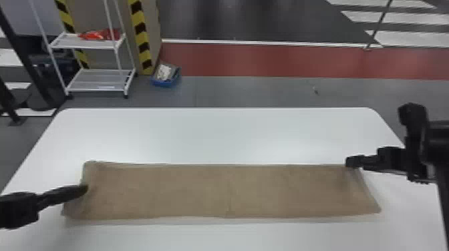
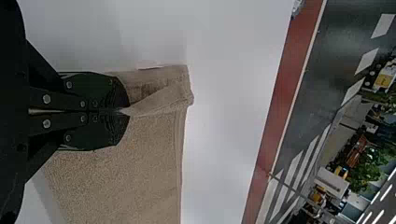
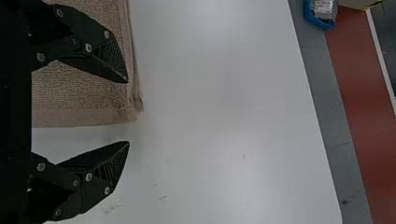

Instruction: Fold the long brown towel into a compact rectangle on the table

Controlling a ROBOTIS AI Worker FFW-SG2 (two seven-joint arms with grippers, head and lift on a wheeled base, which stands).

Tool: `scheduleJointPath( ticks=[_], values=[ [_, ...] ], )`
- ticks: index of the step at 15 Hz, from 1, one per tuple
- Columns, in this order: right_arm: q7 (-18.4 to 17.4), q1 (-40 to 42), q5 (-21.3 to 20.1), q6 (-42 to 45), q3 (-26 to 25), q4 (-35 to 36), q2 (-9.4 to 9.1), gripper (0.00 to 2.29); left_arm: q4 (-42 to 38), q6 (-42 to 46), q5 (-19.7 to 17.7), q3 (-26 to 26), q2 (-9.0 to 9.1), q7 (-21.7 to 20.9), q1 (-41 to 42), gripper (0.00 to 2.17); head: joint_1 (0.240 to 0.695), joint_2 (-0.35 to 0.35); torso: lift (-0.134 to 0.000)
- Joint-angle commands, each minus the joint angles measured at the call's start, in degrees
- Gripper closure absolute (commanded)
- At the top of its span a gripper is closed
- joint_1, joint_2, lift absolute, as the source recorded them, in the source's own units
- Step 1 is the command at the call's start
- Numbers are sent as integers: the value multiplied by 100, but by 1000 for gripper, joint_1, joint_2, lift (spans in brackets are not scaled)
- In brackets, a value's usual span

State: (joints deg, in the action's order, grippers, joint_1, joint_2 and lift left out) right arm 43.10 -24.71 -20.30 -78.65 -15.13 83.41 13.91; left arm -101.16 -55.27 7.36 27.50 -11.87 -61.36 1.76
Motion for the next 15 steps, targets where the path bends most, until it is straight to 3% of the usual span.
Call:
scheduleJointPath(
  ticks=[1,15],
  values=[
    [5,27,0,-6,1,0,-3,566,9,11,2,-8,0,1,0,1703,695,-42,-125],
    [5,19,52,-77,-60,53,-20,765,79,116,2,-8,-17,1,0,1703,695,-39,-125]
  ],
)
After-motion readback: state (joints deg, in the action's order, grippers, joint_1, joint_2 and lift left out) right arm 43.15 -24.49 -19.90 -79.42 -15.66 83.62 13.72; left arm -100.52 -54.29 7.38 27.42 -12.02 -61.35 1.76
